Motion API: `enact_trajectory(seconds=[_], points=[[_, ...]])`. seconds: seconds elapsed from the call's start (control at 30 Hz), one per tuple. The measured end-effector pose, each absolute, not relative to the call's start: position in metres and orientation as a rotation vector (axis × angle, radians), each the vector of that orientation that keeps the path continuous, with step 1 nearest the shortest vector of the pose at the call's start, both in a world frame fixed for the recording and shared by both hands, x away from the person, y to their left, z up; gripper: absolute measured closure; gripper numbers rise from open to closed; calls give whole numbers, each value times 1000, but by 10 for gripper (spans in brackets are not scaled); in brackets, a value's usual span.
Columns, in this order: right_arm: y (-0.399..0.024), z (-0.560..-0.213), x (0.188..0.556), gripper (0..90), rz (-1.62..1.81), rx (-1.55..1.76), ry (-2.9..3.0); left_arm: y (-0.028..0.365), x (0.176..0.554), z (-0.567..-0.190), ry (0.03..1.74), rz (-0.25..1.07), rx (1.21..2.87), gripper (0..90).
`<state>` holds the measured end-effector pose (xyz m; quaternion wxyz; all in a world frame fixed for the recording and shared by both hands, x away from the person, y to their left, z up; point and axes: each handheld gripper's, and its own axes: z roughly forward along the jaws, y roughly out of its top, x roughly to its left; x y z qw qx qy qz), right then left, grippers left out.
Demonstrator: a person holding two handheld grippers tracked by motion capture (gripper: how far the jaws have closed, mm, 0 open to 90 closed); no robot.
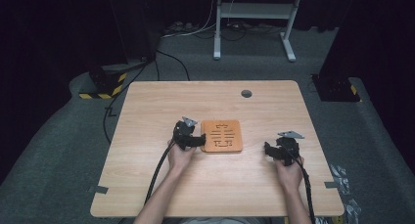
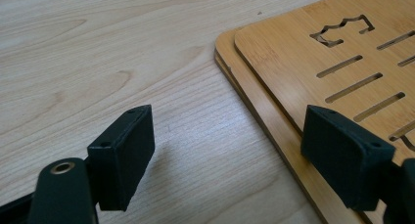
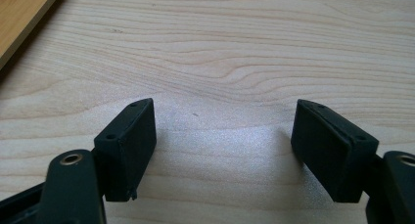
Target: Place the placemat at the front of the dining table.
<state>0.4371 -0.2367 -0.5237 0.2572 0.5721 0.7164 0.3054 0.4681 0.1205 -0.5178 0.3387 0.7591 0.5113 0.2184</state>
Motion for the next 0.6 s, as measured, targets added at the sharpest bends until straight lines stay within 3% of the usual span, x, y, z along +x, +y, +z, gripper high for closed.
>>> enact_trajectory(seconds=[0.6], points=[[-237,-524,437,248,829,1552,1944,112,467,-519,1306,539,1980,186]])
